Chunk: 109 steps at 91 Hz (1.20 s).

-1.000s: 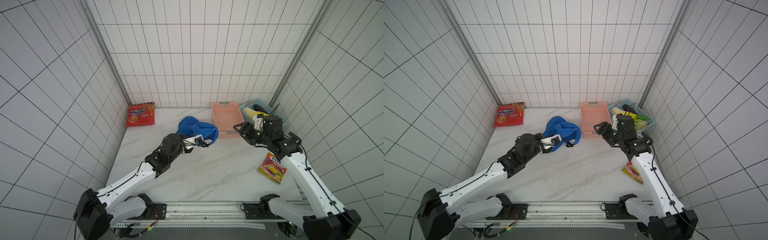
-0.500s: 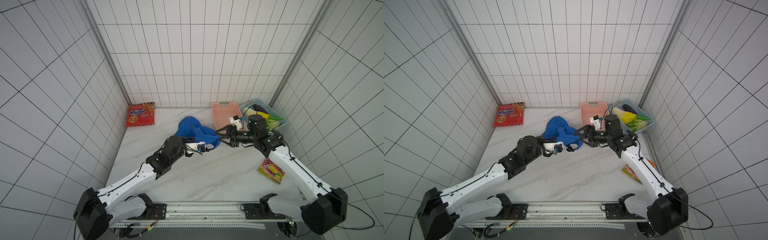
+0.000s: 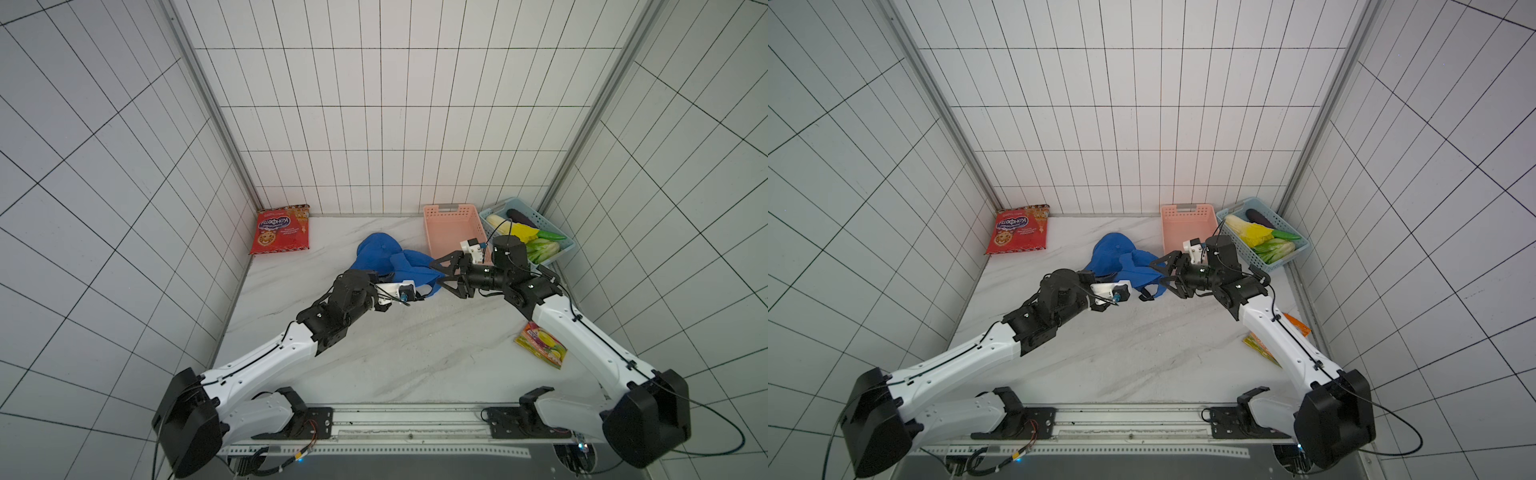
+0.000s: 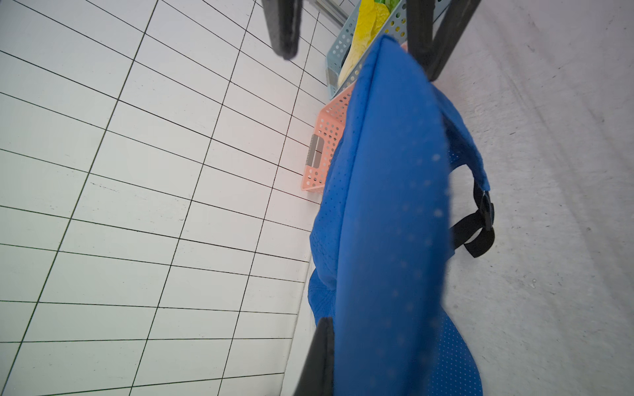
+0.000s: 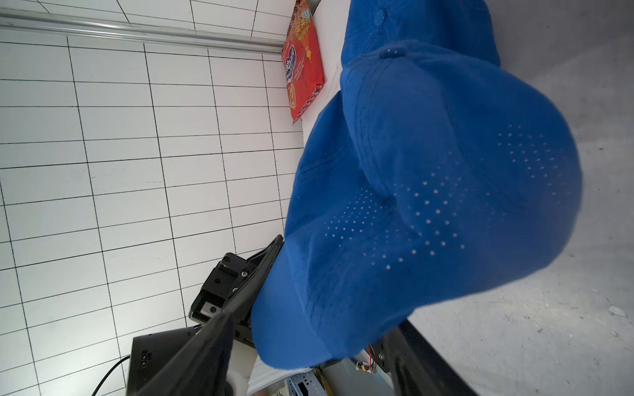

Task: Turn the baseball cap inside out
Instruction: Turn over the baseball cap.

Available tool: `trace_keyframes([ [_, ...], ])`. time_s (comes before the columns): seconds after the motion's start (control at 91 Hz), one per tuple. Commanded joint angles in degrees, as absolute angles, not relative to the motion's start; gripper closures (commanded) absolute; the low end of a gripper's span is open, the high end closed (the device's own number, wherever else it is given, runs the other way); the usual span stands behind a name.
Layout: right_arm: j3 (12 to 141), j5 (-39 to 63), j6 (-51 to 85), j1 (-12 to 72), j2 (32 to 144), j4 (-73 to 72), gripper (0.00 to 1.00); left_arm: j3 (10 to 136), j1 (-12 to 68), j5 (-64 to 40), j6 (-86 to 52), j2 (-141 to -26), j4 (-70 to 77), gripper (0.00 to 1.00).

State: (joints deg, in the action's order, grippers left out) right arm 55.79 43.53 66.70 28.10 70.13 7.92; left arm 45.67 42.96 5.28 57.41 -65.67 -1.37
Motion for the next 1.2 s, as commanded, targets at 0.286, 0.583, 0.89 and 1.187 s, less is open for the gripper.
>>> trace_keyframes([
  [0.286, 53.56, 41.04, 74.99, 28.06, 71.16, -8.72, 0.68, 49.31, 46.22, 1.45, 48.50, -67.67, 1.28, 1.00],
  [0.583, 46.84, 33.79, 77.57, 24.46, 65.16, -25.53, 1.00, 53.47, 34.49, -16.15, -3.38, -64.11, -6.36, 0.11],
  [0.89, 46.13, 28.11, 68.61, 23.20, 62.00, -34.77, 1.00, 41.64, 26.67, -30.61, -65.05, -61.77, 28.59, 0.03],
  [1.187, 48.08, 32.49, 66.97, 23.68, 64.69, -45.51, 1.00, 47.88, 27.73, -39.00, -82.97, -72.47, 45.41, 0.03],
])
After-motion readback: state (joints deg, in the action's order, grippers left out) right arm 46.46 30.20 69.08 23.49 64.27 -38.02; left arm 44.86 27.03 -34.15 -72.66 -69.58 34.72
